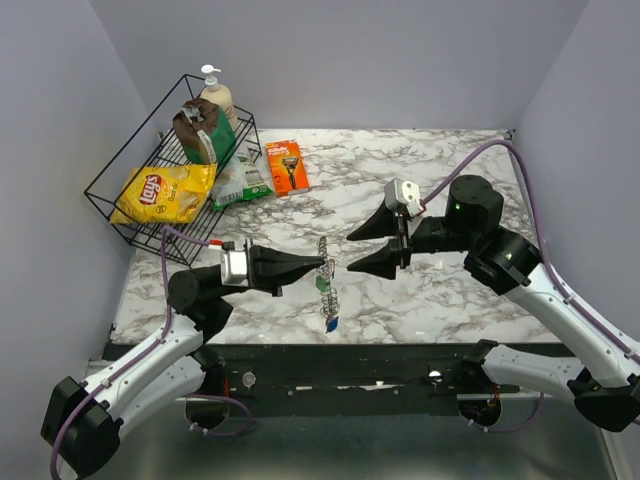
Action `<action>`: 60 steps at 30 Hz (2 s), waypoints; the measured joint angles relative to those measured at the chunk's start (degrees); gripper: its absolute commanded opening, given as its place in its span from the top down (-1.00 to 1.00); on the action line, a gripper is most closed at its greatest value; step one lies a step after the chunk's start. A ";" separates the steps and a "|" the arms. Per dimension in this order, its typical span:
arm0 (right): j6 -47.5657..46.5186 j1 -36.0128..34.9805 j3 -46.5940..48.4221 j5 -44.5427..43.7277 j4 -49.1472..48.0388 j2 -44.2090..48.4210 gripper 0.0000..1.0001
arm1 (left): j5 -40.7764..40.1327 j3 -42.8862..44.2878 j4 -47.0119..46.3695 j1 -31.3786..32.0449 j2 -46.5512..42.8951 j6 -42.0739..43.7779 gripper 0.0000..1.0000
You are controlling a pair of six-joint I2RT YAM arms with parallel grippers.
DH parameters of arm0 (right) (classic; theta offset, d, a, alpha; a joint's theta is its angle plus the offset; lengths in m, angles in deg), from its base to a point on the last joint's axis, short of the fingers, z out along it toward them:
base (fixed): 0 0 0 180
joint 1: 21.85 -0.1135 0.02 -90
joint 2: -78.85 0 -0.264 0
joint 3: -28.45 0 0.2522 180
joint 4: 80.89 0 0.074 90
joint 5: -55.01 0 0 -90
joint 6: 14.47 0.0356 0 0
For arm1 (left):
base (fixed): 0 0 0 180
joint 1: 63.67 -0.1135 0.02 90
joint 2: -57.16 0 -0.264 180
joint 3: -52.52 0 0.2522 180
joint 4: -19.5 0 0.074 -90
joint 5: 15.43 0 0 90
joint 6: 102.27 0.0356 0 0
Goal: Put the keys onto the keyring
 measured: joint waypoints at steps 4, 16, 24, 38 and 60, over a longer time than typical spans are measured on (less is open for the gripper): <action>0.00 0.00 -0.11 5.64 -1.14 -0.46 -0.16 | 0.11 0.02 -2.19 0.00 0.02 -0.92 1.00; 2.47 0.00 -0.11 13.55 -4.26 -4.09 0.27 | 0.83 0.22 -2.78 0.00 1.20 -1.46 1.00; 4.68 0.00 -0.11 13.73 -6.64 -4.50 0.49 | 1.40 0.63 -1.99 0.00 1.31 -1.42 1.00; 5.16 0.02 -0.11 13.68 -6.99 -5.38 0.86 | 1.53 1.62 -1.11 0.00 1.36 -0.98 1.00; 4.87 0.04 -0.28 13.07 -6.43 -6.34 0.99 | 2.05 2.19 -0.72 -0.02 1.42 -0.85 1.00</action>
